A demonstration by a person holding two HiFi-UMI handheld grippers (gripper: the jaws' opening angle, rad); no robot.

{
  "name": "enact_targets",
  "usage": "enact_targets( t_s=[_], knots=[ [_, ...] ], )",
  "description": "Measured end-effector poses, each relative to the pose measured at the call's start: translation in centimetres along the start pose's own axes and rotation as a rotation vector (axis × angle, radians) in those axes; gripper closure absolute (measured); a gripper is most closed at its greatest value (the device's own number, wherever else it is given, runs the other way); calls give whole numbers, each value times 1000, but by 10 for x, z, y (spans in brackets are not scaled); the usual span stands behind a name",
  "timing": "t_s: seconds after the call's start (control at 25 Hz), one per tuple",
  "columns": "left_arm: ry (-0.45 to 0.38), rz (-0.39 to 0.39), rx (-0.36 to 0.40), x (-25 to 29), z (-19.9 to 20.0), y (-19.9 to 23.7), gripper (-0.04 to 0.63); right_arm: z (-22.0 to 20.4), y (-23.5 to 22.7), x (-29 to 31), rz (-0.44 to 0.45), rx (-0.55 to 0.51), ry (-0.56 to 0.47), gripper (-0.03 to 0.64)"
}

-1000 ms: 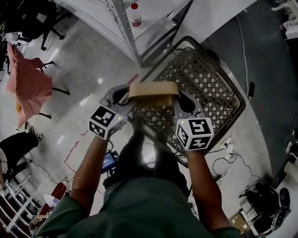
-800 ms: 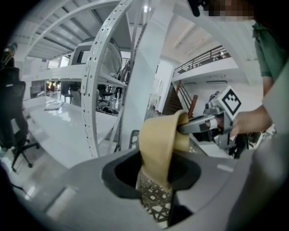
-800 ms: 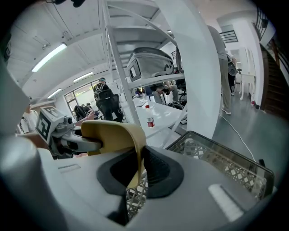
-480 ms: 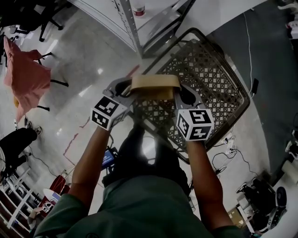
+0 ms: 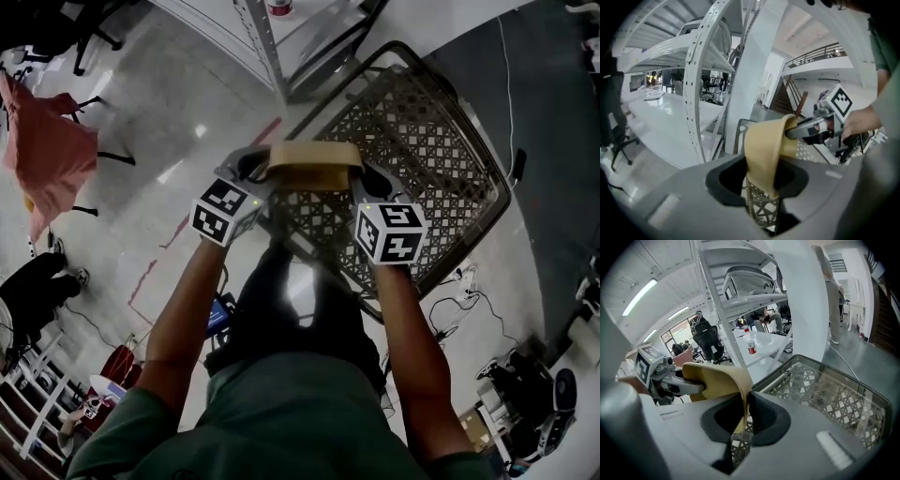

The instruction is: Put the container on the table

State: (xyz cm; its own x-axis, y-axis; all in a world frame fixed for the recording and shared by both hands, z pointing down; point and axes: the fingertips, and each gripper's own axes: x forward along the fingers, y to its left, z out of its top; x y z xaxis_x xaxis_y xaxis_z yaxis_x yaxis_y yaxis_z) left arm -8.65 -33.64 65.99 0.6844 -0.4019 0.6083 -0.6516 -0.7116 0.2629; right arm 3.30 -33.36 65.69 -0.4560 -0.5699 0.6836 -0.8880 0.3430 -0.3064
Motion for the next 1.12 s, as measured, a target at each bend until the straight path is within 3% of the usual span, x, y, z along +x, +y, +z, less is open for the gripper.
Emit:
enact_targets(
  t_s=[1.12],
  knots=[
    [138, 3, -35, 49, -86, 22, 471, -81, -18, 66, -23, 60, 162, 589]
  ],
)
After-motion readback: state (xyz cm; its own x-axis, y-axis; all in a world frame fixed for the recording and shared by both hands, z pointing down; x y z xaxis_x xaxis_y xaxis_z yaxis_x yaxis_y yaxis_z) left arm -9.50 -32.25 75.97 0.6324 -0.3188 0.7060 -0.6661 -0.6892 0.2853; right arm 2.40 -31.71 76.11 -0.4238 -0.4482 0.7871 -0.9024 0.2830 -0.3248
